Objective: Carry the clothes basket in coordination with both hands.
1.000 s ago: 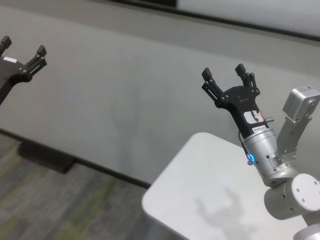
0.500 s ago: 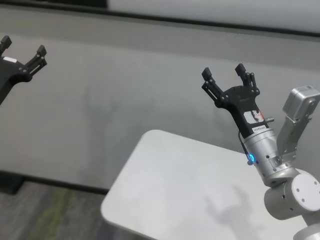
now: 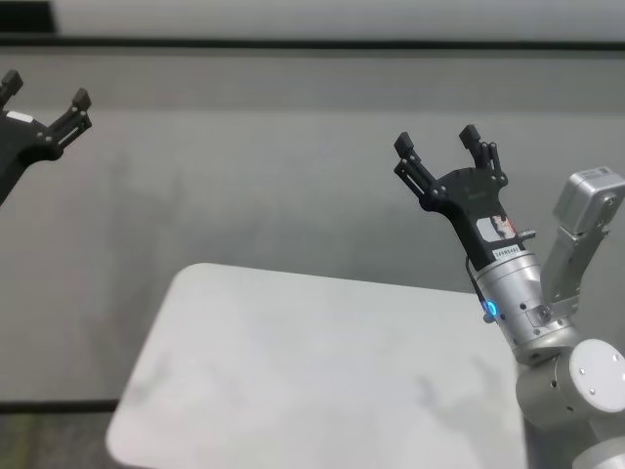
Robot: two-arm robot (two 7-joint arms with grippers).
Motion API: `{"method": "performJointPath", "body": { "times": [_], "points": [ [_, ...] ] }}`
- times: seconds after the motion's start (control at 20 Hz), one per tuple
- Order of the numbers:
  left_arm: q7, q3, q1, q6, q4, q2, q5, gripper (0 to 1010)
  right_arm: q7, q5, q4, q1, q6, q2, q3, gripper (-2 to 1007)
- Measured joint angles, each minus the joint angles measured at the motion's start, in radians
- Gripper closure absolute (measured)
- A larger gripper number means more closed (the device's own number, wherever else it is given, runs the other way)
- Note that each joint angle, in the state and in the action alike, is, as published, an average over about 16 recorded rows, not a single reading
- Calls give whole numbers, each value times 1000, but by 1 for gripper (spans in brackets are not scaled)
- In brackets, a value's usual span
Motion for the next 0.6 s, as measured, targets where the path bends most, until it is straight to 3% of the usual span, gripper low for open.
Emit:
{"method": "performJointPath", "body": {
  "times": [0.2,0.35,0.6],
  "points": [
    [10,7,3,3,-1,4,1,8,-6,-1,0,0,3,7,-4,4],
    [30,23,9,9,-5,14,5,8,-19,-3,-1,-2,11,25,-14,4],
    [97,82,34,33,-20,49,18,8,-57,-9,-3,-7,39,82,-46,4]
  ]
}}
